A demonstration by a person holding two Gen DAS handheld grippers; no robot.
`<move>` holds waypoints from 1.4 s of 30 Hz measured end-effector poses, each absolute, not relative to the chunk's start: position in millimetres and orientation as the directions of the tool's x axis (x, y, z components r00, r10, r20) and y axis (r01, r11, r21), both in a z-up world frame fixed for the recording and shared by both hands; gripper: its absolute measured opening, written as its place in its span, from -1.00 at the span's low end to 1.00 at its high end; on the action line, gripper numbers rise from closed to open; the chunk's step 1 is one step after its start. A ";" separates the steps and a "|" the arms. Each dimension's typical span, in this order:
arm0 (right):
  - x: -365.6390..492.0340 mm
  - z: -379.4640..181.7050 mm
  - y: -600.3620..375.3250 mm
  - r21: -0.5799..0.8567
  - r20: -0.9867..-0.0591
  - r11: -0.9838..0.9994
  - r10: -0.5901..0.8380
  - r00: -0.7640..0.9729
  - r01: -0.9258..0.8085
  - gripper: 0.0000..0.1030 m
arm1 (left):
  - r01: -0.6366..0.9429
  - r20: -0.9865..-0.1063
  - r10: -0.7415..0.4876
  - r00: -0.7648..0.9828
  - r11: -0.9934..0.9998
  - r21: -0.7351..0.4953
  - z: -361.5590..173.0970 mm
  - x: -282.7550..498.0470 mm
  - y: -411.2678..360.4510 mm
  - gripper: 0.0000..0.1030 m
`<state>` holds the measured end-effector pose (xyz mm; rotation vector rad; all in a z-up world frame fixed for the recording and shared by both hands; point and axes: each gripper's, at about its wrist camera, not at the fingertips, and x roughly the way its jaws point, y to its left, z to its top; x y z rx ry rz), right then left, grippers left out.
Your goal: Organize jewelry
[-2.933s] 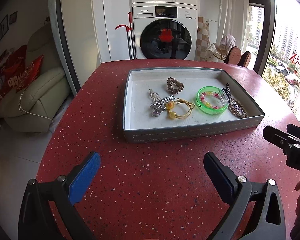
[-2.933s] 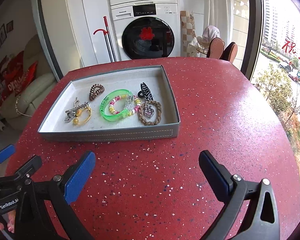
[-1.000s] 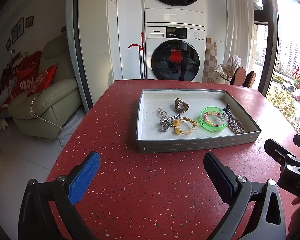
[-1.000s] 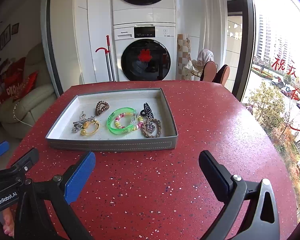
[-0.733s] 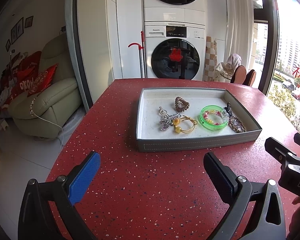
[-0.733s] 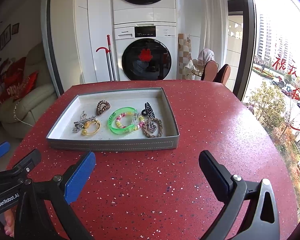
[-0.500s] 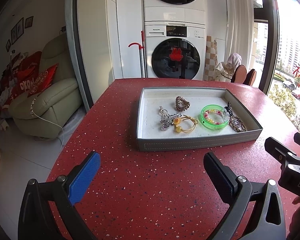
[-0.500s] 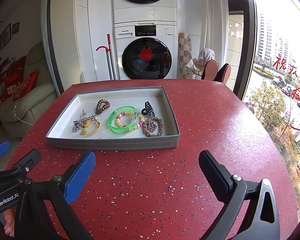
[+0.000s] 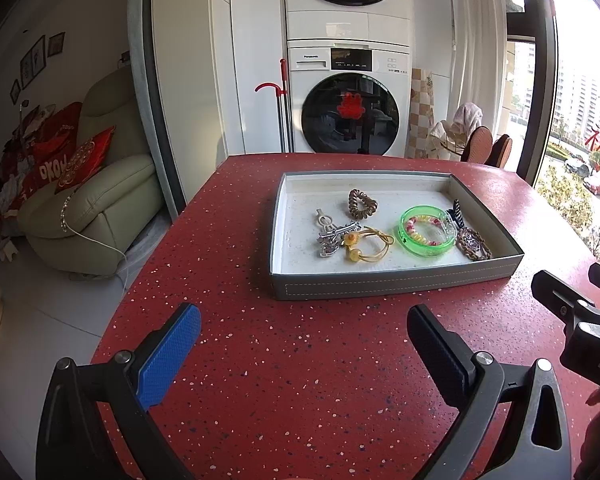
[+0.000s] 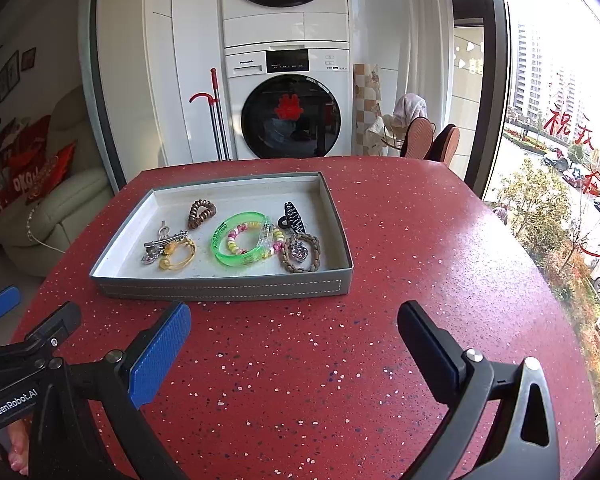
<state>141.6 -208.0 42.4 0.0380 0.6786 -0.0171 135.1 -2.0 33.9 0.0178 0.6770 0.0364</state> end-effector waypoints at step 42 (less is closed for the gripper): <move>142.7 42.1 -205.9 0.031 -0.630 0.999 0.001 0.777 0.024 1.00 | -0.026 -0.637 0.037 0.770 0.999 0.025 33.3 136.3 -4.1 1.00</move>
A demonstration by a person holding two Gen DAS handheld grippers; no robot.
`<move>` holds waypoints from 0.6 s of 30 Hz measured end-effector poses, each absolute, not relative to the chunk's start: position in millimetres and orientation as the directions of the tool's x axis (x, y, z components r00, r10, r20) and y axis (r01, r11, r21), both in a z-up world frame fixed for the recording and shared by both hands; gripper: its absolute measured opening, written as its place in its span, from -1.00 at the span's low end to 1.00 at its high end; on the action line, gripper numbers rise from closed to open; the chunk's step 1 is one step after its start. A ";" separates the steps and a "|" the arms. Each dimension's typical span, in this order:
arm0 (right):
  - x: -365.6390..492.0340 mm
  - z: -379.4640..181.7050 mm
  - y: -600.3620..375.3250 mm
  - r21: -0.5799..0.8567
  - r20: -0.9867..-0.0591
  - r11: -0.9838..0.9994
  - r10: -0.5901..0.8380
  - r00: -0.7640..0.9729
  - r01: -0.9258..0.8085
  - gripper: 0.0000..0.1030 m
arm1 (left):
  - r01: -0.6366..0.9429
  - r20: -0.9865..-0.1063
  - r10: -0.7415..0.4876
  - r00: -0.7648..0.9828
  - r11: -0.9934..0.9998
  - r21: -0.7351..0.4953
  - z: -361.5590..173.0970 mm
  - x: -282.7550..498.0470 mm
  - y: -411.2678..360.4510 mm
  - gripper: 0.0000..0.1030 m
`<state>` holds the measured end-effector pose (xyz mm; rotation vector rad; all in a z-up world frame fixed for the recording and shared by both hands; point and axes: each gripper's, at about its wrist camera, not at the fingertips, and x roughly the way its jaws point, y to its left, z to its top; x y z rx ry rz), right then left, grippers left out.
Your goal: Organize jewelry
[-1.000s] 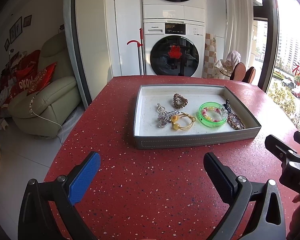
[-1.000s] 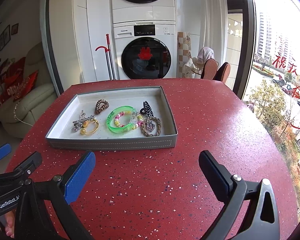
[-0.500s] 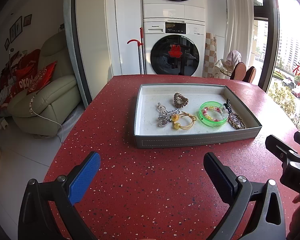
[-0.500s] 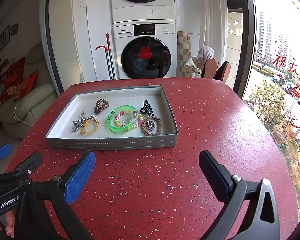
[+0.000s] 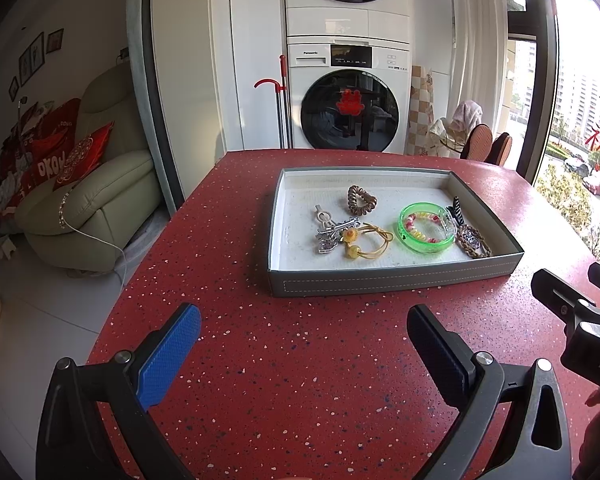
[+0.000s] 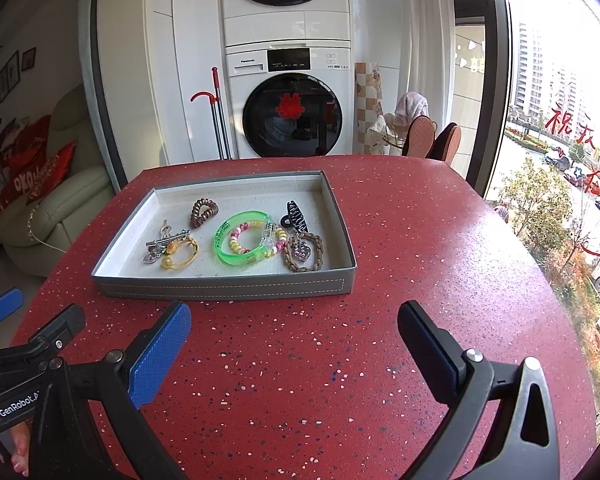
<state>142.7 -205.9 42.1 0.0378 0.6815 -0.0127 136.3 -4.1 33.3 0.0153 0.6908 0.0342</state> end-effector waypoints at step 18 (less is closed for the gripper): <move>142.9 42.1 -205.9 0.033 -0.631 0.999 0.003 0.776 0.023 1.00 | -0.026 -0.636 0.038 0.770 0.999 0.027 32.0 136.7 -5.0 1.00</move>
